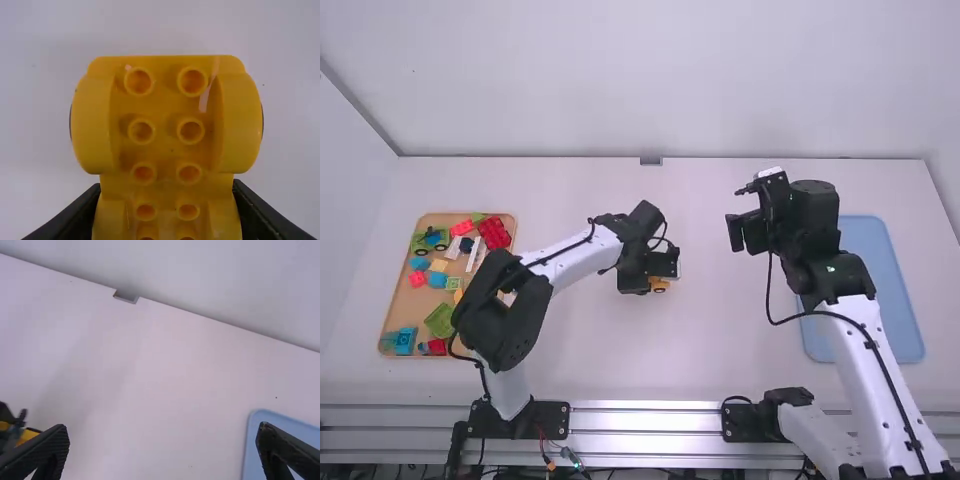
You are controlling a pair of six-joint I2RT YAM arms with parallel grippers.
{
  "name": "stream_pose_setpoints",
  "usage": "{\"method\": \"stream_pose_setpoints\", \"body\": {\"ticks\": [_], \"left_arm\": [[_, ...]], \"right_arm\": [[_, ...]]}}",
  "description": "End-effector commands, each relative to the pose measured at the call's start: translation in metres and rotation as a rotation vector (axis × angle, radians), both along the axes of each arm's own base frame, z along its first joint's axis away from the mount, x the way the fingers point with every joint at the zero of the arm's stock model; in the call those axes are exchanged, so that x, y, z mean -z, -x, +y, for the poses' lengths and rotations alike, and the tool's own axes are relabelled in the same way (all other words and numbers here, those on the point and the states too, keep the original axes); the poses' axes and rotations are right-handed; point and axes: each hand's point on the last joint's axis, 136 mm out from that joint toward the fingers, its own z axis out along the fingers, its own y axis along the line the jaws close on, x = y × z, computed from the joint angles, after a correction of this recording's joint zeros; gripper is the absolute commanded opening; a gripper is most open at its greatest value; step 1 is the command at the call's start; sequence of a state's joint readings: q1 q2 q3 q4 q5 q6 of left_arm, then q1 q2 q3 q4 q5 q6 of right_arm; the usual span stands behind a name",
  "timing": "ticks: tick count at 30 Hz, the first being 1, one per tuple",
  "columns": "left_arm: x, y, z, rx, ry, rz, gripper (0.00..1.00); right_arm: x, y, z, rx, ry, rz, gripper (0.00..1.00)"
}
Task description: Assemble lego blocks to make yellow taxi
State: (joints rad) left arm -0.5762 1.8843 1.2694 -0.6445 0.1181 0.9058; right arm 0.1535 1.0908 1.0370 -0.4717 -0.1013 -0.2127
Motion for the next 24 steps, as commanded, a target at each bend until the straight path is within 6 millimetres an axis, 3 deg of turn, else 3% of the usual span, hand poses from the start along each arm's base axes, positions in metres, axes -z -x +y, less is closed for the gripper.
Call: {"method": "stream_pose_setpoints", "body": {"ticks": [1, 4, 9, 16, 20, 24], "left_arm": [[0.018, 0.005, 0.002, -0.023, -0.022, 0.039, 0.09], [0.037, 0.004, 0.002, -0.065, -0.035, 0.069, 0.04], [0.043, 0.011, 0.005, -0.066, -0.053, 0.104, 0.01], [0.044, 0.013, 0.005, -0.116, -0.052, 0.119, 0.10], [0.045, 0.015, 0.007, -0.123, -0.057, 0.127, 0.23], [0.046, 0.015, 0.007, -0.104, -0.062, 0.119, 0.51]], "right_arm": [[-0.029, 0.005, 0.007, -0.023, -0.021, -0.066, 0.99], [-0.036, 0.011, 0.012, -0.041, -0.020, -0.087, 0.99], [-0.039, 0.010, 0.011, -0.044, -0.017, -0.101, 0.99], [-0.039, 0.010, 0.012, -0.054, -0.002, -0.106, 0.98], [-0.039, 0.011, 0.012, -0.055, -0.001, -0.106, 0.98], [-0.037, 0.010, 0.012, -0.057, 0.002, -0.103, 0.99]]}}
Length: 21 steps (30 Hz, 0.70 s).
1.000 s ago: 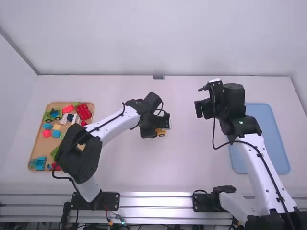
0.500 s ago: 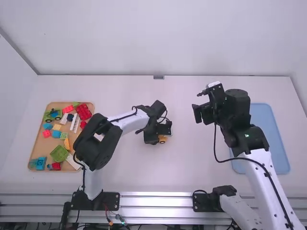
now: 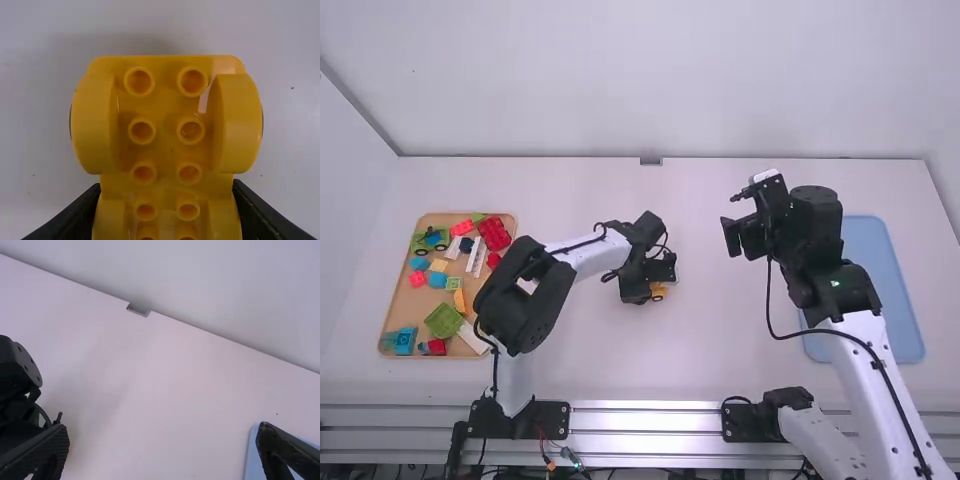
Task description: Assemble lego blocks to make yellow taxi
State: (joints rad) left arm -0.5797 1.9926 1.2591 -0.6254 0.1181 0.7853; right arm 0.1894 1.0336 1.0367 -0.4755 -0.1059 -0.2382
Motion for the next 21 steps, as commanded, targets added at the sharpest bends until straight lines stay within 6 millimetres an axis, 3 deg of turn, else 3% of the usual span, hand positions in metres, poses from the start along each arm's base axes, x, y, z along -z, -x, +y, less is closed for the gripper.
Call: {"method": "stream_pose_setpoints", "body": {"ticks": [1, 3, 5, 6, 7, 14, 21], "left_arm": [[0.005, 0.005, 0.003, 0.025, -0.012, 0.009, 0.56], [0.004, 0.003, 0.002, 0.039, -0.008, -0.001, 0.60], [0.004, 0.001, 0.000, 0.056, -0.003, -0.012, 0.72], [0.004, 0.000, 0.000, 0.062, -0.002, -0.015, 0.92], [0.004, 0.000, -0.001, 0.062, -0.001, -0.017, 0.99], [-0.004, -0.010, 0.001, 0.055, -0.023, -0.049, 0.99], [-0.059, -0.030, 0.008, -0.002, 0.026, -0.112, 0.99]], "right_arm": [[-0.019, -0.003, 0.001, -0.010, 0.002, -0.044, 0.98], [-0.016, -0.004, 0.001, -0.015, 0.012, -0.039, 0.99], [-0.015, -0.004, 0.001, -0.015, 0.013, -0.033, 0.98], [-0.014, -0.004, 0.001, -0.015, 0.014, -0.031, 0.98], [-0.013, -0.005, 0.001, -0.015, 0.014, -0.028, 0.99], [-0.013, -0.008, 0.002, -0.015, 0.014, -0.031, 0.99], [-0.019, -0.011, 0.003, -0.015, 0.009, -0.058, 0.99]]}}
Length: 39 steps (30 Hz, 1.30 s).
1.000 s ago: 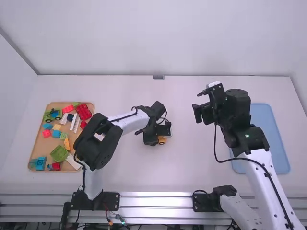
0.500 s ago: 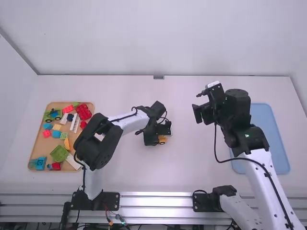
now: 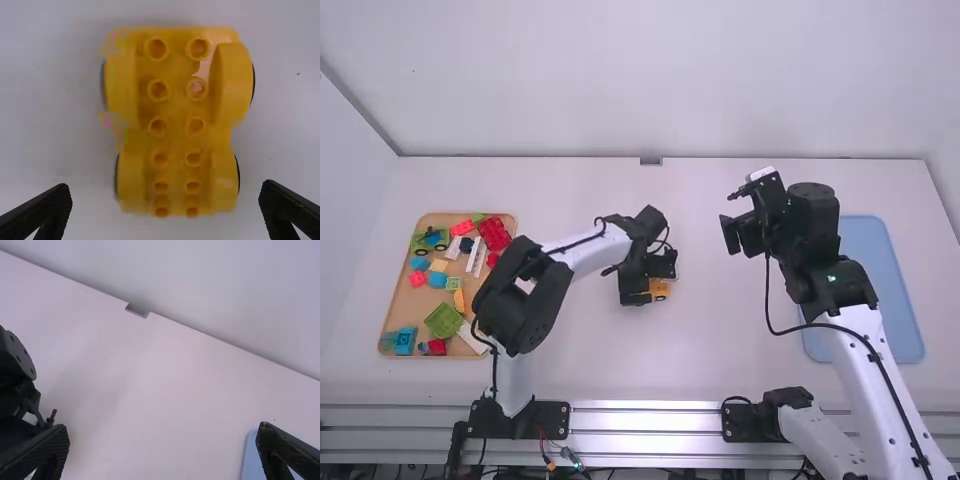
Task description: Assemble lego blocks to make yellow taxi
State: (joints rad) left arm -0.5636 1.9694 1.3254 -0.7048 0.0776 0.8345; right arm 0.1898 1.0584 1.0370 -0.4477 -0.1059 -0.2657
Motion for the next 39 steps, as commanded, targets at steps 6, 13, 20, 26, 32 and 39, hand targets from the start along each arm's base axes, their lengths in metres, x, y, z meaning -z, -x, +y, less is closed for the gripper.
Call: {"method": "stream_pose_setpoints", "body": {"ticks": [6, 13, 20, 26, 32, 39], "left_arm": [[-0.093, -0.053, 0.067, -0.360, 0.129, -0.169, 0.99], [-0.127, -0.095, 0.193, -1.078, 0.261, -0.248, 0.99], [-0.127, -0.082, 0.339, -1.863, 0.383, -0.246, 0.99], [-0.119, -0.045, 0.422, -2.233, 0.404, -0.237, 0.99], [-0.097, -0.023, 0.458, -2.372, 0.336, -0.157, 0.99], [-0.072, -0.022, 0.475, -2.420, 0.186, -0.015, 0.99]], "right_arm": [[-0.021, -0.003, 0.001, 0.000, -0.012, -0.047, 0.99], [-0.021, -0.004, 0.001, -0.014, 0.009, -0.057, 0.99], [-0.023, -0.006, 0.001, -0.012, 0.004, -0.065, 0.98], [-0.023, -0.006, 0.002, -0.013, 0.004, -0.065, 0.99], [-0.023, -0.006, 0.002, -0.013, 0.004, -0.066, 0.98], [-0.023, -0.006, 0.001, -0.012, 0.003, -0.065, 0.98]]}}
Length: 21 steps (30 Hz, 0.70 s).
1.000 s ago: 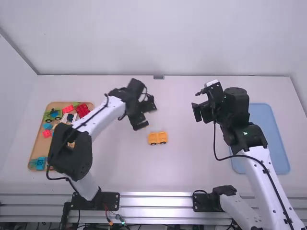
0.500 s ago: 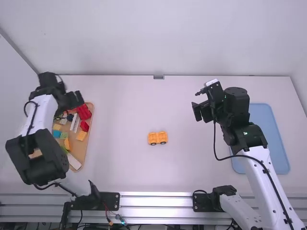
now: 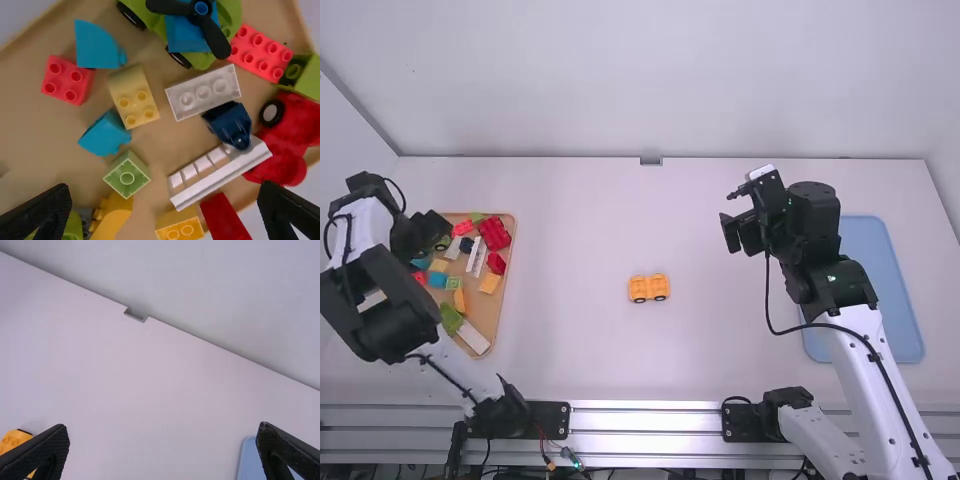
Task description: Assemble lego blocks to make yellow taxi
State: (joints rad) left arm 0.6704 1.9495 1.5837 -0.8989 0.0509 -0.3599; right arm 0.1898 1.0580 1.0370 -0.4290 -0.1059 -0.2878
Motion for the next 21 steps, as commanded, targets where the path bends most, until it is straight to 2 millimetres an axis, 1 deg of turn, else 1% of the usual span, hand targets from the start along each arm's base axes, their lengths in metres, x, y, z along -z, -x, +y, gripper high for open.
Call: {"method": "stream_pose_setpoints", "body": {"ticks": [1, 3, 5, 6, 7, 8, 10, 11, 12, 14, 15, 17, 18, 21], "left_arm": [[0.004, -0.009, 0.008, -0.008, 0.004, 0.026, 0.99], [0.007, -0.009, 0.008, -0.008, 0.012, 0.037, 0.99], [0.017, -0.010, 0.011, -0.012, 0.021, 0.066, 1.00], [0.019, -0.010, 0.013, -0.015, 0.015, 0.072, 0.92], [0.021, -0.009, 0.013, -0.017, 0.013, 0.075, 0.89], [0.024, -0.008, 0.015, -0.028, 0.007, 0.083, 0.79], [0.027, -0.006, 0.018, -0.050, -0.003, 0.085, 0.78], [0.029, -0.007, 0.018, -0.051, -0.009, 0.085, 0.72], [0.031, -0.006, 0.018, -0.051, -0.009, 0.085, 0.69], [0.034, -0.005, 0.018, -0.053, -0.007, 0.087, 0.69], [0.037, -0.003, 0.017, -0.053, -0.004, 0.093, 0.72], [0.044, 0.000, 0.016, -0.072, -0.005, 0.104, 0.71], [0.044, 0.000, 0.016, -0.072, -0.006, 0.104, 0.71], [0.053, 0.004, 0.016, -0.075, -0.015, 0.112, 0.68]], "right_arm": [[-0.019, -0.003, 0.001, -0.001, -0.011, -0.040, 0.98], [-0.019, -0.003, 0.001, -0.001, -0.011, -0.039, 0.99], [-0.018, -0.003, 0.001, -0.002, -0.010, -0.036, 0.98], [-0.018, -0.003, 0.002, -0.003, -0.010, -0.035, 0.99], [-0.018, -0.003, 0.002, -0.003, -0.010, -0.035, 0.99], [-0.018, -0.003, 0.001, -0.001, -0.010, -0.035, 0.99], [-0.018, -0.003, 0.001, -0.001, -0.010, -0.036, 0.99], [-0.018, -0.003, 0.001, -0.001, -0.011, -0.036, 0.98], [-0.018, -0.003, 0.002, -0.003, -0.010, -0.036, 0.99], [-0.018, -0.003, 0.001, -0.002, -0.010, -0.036, 0.99], [-0.018, -0.003, 0.001, -0.001, -0.010, -0.035, 0.99], [-0.017, -0.002, 0.001, -0.001, -0.009, -0.032, 0.99], [-0.017, -0.002, 0.001, -0.001, -0.010, -0.032, 0.99], [-0.017, -0.002, 0.001, -0.001, -0.009, -0.029, 0.99]]}}
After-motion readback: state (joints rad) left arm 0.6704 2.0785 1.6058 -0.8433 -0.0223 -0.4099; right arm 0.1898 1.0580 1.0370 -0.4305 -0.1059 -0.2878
